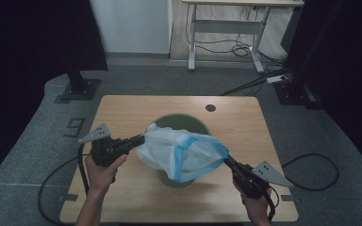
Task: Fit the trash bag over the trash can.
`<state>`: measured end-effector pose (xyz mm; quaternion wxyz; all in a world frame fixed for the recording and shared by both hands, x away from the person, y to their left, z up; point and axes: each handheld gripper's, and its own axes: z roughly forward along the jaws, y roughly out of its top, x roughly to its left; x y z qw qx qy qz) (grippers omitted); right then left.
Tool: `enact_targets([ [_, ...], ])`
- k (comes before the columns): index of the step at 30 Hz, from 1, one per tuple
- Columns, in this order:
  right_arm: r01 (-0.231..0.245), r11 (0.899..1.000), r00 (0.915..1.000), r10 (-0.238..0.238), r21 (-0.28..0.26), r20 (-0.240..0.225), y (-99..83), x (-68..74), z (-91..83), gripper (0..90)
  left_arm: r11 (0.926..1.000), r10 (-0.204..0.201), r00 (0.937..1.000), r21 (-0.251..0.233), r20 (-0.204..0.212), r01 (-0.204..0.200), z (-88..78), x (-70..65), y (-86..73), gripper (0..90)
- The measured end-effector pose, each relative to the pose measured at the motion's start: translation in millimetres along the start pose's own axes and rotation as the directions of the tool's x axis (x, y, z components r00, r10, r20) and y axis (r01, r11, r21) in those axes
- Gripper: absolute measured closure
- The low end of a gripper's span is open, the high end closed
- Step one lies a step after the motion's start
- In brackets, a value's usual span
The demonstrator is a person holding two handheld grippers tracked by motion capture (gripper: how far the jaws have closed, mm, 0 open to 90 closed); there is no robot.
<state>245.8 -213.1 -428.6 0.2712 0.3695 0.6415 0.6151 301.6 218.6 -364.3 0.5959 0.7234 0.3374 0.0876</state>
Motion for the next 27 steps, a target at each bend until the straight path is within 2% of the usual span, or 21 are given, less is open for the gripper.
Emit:
enact_targets([
  [6, 0.005, 1.000, 1.0000, -0.004, 0.011, -0.008, -7.0, 3.3, -8.3, 88.9, 0.9998, -0.017, 0.9997, -0.007, -0.018, 0.017, -16.4, 6.7, -13.2, 89.7],
  [8, 0.000, 1.000, 0.9999, 0.000, 0.018, -0.017, -11.2, 4.1, -10.5, 88.9, 0.9991, -0.040, 0.9992, -0.012, -0.010, 0.040, -23.5, 11.7, -23.4, 89.7],
  [12, 0.006, 0.999, 0.9993, -0.004, 0.035, -0.037, -18.5, 8.1, -11.8, 89.0, 0.9984, -0.056, 0.9983, -0.004, -0.017, 0.056, -27.9, 15.9, -36.8, 89.7],
  [14, 0.008, 0.999, 0.9989, -0.006, 0.043, -0.046, -20.4, 9.4, -9.9, 89.0, 0.9969, -0.079, 0.9967, -0.008, -0.022, 0.078, -27.5, 19.8, -41.1, 89.7],
  [18, 0.010, 0.998, 0.9987, -0.007, 0.065, -0.050, -23.1, 10.7, -1.7, 89.0, 0.9955, -0.095, 0.9950, -0.004, -0.032, 0.095, -23.9, 25.0, -43.5, 89.7],
  [21, 0.000, 0.997, 0.9981, 0.004, 0.079, -0.061, -28.4, 9.7, 3.0, 89.0, 0.9932, -0.114, 0.9925, 0.020, -0.045, 0.115, -16.0, 33.9, -47.3, 89.7],
  [27, -0.009, 0.993, 0.9957, 0.020, 0.119, -0.091, -41.9, 12.7, 6.5, 89.0, 0.9913, -0.116, 0.9922, 0.056, -0.046, 0.119, -7.9, 33.1, -58.7, 89.7],
])
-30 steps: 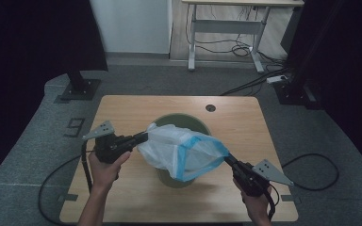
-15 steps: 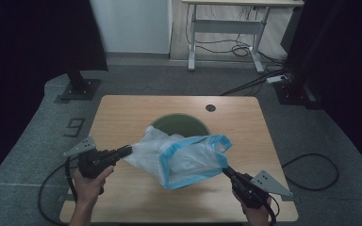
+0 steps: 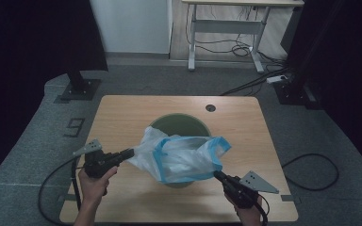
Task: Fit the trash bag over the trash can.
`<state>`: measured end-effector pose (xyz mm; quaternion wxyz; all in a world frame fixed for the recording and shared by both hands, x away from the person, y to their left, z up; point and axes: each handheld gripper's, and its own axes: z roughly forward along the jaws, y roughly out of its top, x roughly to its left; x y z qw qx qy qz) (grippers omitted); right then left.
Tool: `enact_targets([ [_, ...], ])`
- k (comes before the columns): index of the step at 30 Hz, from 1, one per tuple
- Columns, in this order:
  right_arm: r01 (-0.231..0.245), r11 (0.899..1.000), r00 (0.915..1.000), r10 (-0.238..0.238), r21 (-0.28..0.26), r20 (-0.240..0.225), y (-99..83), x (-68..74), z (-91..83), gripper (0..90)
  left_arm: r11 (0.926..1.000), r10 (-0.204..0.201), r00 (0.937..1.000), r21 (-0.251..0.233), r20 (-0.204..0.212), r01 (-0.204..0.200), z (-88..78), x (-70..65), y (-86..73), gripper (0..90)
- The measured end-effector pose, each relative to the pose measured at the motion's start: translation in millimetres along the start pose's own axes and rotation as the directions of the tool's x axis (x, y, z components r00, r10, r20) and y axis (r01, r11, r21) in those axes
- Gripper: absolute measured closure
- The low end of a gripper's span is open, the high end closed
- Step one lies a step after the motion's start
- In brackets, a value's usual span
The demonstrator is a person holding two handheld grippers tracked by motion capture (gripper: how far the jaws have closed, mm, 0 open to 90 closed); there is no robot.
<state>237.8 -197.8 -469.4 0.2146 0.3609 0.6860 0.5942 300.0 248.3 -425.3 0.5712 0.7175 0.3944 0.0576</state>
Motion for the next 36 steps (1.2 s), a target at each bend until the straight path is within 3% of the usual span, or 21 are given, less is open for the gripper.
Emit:
enact_targets([
  [9, -0.005, 0.999, 0.9996, 0.006, 0.034, -0.029, -14.9, 8.0, 0.8, 89.0, 0.9995, -0.001, 0.9999, 0.030, 0.013, 0.001, 4.7, -1.5, -10.8, 89.6],
  [16, -0.007, 0.998, 0.9992, 0.009, 0.068, -0.039, -25.0, 10.3, 6.5, 89.0, 0.9990, -0.010, 0.9999, 0.044, 0.001, 0.010, 8.4, 1.5, -12.0, 89.5],
  [20, -0.022, 0.996, 0.9993, 0.024, 0.081, -0.027, -24.3, 9.4, 10.6, 89.0, 0.9995, 0.014, 0.9999, 0.028, -0.009, -0.014, 4.9, -0.8, -9.9, 88.5],
  [23, -0.008, 0.996, 0.9997, 0.010, 0.084, -0.023, -23.9, 12.3, 12.2, 89.0, 0.9976, 0.055, 0.9983, -0.042, -0.018, -0.055, -9.6, -12.4, -4.5, 70.4],
  [24, -0.008, 0.997, 0.9997, 0.010, 0.083, -0.022, -23.4, 12.2, 11.6, 89.0, 0.9976, 0.055, 0.9983, -0.042, -0.018, -0.055, -9.6, -12.4, -4.5, 65.3],
  [26, -0.012, 0.997, 0.9997, 0.013, 0.080, -0.019, -22.0, 11.7, 9.8, 89.0, 0.9919, 0.093, 0.9954, -0.085, -0.023, -0.095, -20.5, -23.9, 2.7, 54.6],
  [28, -0.012, 0.997, 0.9997, 0.014, 0.077, -0.018, -21.5, 11.8, 9.1, 89.0, 0.9890, 0.108, 0.9939, -0.099, -0.023, -0.110, -24.0, -29.4, 6.7, 51.4],
  [31, -0.007, 0.998, 0.9999, 0.008, 0.065, -0.013, -18.4, 11.2, 5.3, 88.9, 0.9845, 0.152, 0.9883, -0.088, 0.004, -0.151, -24.3, -44.2, 21.5, 44.3],
  [36, -0.008, 0.998, 1.0000, 0.009, 0.059, -0.004, -16.9, 9.1, 3.0, 89.0, 0.9805, 0.192, 0.9815, -0.044, 0.002, -0.191, -12.5, -53.2, 36.9, 39.3],
])
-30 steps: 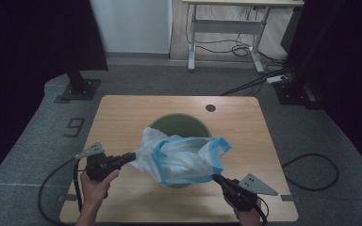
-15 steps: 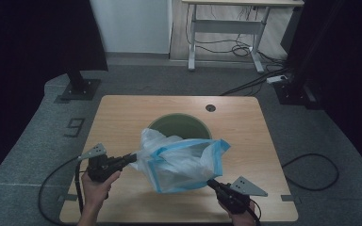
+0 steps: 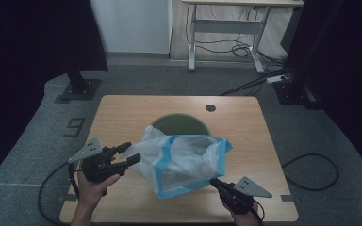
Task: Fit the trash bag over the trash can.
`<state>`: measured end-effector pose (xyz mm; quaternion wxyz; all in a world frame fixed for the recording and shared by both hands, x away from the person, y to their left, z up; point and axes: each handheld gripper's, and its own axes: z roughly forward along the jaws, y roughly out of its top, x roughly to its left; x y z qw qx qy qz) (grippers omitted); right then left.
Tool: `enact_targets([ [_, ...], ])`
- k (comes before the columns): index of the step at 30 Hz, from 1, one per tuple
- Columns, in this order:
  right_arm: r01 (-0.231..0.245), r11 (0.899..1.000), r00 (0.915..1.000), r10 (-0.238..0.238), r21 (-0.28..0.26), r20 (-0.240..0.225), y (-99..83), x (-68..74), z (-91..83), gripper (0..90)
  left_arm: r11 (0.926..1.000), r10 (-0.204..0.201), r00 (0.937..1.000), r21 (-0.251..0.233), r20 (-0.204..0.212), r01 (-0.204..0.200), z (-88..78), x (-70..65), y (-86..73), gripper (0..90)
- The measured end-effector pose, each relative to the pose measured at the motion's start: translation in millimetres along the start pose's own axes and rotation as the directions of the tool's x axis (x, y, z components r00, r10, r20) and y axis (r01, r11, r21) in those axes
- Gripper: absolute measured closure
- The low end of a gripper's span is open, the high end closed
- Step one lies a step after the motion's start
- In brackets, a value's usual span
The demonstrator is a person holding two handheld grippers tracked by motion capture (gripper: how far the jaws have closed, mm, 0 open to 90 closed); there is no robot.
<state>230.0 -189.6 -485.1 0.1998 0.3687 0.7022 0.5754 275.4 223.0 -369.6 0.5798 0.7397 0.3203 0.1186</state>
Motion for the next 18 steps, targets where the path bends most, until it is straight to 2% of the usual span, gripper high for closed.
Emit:
enact_targets([
  [5, -0.002, 1.000, 1.0000, 0.002, 0.001, 0.003, -0.1, -1.3, 0.1, 88.9, 0.9987, 0.027, 0.9996, 0.043, 0.005, -0.027, 14.2, 0.6, 13.6, 37.0],
  [11, 0.011, 1.000, 0.9999, -0.011, -0.002, 0.005, 0.8, 0.1, 0.0, 89.0, 0.9991, 0.021, 0.9997, 0.038, 0.011, -0.021, 18.4, 3.7, 26.7, 36.8],
  [18, 0.027, 1.000, 0.9996, -0.027, -0.003, -0.002, 2.7, 3.7, 1.4, 88.9, 0.9986, 0.038, 0.9992, 0.038, 0.009, -0.038, 17.5, 7.2, 37.8, 36.1],
])
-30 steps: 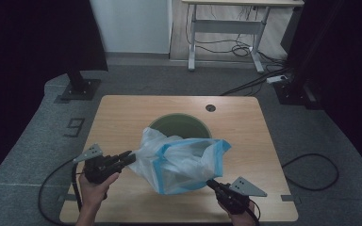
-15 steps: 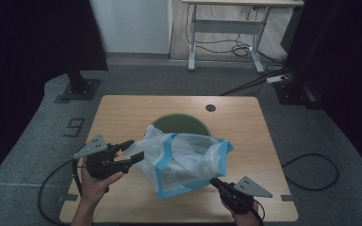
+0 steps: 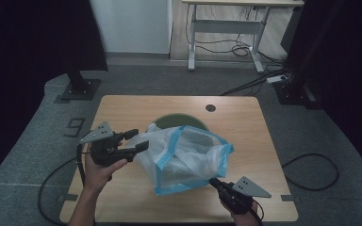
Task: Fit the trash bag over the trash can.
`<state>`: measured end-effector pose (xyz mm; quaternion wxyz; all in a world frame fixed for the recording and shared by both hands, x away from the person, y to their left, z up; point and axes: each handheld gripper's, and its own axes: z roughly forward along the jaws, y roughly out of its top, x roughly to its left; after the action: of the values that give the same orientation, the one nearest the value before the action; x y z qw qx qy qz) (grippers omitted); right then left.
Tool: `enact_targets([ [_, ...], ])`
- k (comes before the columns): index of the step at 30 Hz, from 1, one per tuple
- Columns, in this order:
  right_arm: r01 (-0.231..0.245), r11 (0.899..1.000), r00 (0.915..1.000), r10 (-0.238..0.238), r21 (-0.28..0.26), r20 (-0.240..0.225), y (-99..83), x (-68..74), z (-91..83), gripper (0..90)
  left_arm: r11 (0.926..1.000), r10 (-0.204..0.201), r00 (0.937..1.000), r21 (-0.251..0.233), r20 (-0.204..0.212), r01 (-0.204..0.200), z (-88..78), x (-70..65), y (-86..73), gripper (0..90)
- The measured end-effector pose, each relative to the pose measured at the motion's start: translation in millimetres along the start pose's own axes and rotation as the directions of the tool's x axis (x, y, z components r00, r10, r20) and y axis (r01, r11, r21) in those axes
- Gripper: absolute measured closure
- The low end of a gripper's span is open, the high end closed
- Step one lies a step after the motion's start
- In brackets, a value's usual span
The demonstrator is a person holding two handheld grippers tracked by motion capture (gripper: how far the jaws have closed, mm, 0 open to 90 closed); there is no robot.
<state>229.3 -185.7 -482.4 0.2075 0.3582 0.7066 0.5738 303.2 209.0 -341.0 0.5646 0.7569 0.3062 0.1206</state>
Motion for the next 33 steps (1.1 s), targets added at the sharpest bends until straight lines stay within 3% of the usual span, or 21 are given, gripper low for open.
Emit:
enact_targets([
  [6, 0.011, 1.000, 0.9999, -0.011, 0.000, -0.006, 2.4, 3.5, 2.8, 89.0, 0.9995, -0.010, 0.9977, 0.030, 0.067, 0.008, 7.0, 5.3, 3.8, 36.9],
  [7, 0.012, 1.000, 0.9999, -0.012, 0.003, -0.008, 2.1, 4.1, 4.1, 89.0, 0.9988, -0.004, 0.9960, 0.048, 0.089, 0.000, 11.2, 5.6, 2.9, 41.8],
  [10, 0.013, 1.000, 0.9999, -0.013, 0.004, -0.009, 1.9, 4.8, 4.8, 89.0, 0.9979, 0.004, 0.9949, 0.065, 0.100, -0.010, 14.9, 5.0, 1.4, 56.8],
  [11, 0.013, 1.000, 0.9999, -0.013, 0.004, -0.009, 1.9, 4.9, 4.9, 88.9, 0.9975, 0.007, 0.9945, 0.070, 0.105, -0.015, 16.4, 4.8, 0.5, 56.8],
  [12, 0.013, 1.000, 0.9999, -0.013, 0.004, -0.009, 2.0, 4.9, 4.7, 88.9, 0.9971, 0.008, 0.9943, 0.074, 0.106, -0.016, 17.6, 4.6, -0.4, 63.8],
  [13, 0.011, 1.000, 0.9999, -0.011, 0.004, -0.007, 1.8, 4.5, 4.1, 88.9, 0.9968, -0.003, 0.9944, 0.080, 0.106, -0.005, 18.9, 5.3, -1.9, 77.7],
  [15, 0.009, 1.000, 0.9999, -0.009, 0.004, -0.006, 0.7, 3.6, 2.8, 89.0, 0.9974, -0.017, 0.9959, 0.071, 0.089, 0.010, 18.7, 6.5, -3.6, 88.5],
  [16, 0.009, 1.000, 0.9999, -0.009, 0.004, -0.006, 0.2, 3.5, 2.4, 89.0, 0.9974, -0.017, 0.9959, 0.071, 0.089, 0.010, 18.7, 6.5, -3.6, 89.6],
  [17, 0.006, 1.000, 1.0000, -0.006, 0.006, -0.006, -1.3, 3.5, 1.6, 89.0, 0.9990, -0.029, 0.9983, 0.035, 0.051, 0.027, 15.7, 8.1, -6.1, 89.8],
  [19, -0.003, 1.000, 0.9999, 0.004, 0.016, -0.012, -5.5, 4.5, 0.8, 89.0, 0.9991, -0.042, 0.9987, -0.007, 0.027, 0.043, 11.2, 10.7, -8.5, 89.8],
  [24, 0.002, 0.999, 0.9995, -0.001, 0.040, -0.030, -15.8, 11.5, 0.0, 87.7, 0.9976, -0.059, 0.9979, -0.035, 0.026, 0.060, 4.7, 14.4, -14.8, 89.9],
  [27, 0.001, 1.000, 0.9996, -0.001, 0.014, -0.028, -13.0, 11.8, -9.2, 71.9, 0.9973, -0.054, 0.9983, -0.048, 0.019, 0.055, 0.8, 14.1, -18.5, 89.9],
  [28, 0.001, 1.000, 0.9996, -0.001, 0.014, -0.028, -13.0, 11.8, -9.2, 71.9, 0.9973, -0.054, 0.9983, -0.048, 0.019, 0.055, 0.8, 14.1, -18.5, 89.8],
  [29, -0.012, 1.000, 0.9997, 0.012, -0.007, -0.023, -10.4, 10.4, -20.1, 64.3, 0.9969, -0.054, 0.9983, -0.056, 0.023, 0.055, -2.0, 14.6, -20.4, 89.9],
  [30, -0.012, 1.000, 0.9997, 0.012, -0.007, -0.023, -10.4, 10.4, -20.1, 64.3, 0.9969, -0.054, 0.9983, -0.056, 0.023, 0.055, -2.0, 14.6, -20.4, 89.9],
  [33, -0.040, 0.998, 0.9992, 0.039, -0.058, -0.011, -1.7, 4.7, -45.8, 55.9, 0.9965, -0.055, 0.9982, -0.062, 0.026, 0.056, -4.2, 14.9, -22.8, 89.8],
])
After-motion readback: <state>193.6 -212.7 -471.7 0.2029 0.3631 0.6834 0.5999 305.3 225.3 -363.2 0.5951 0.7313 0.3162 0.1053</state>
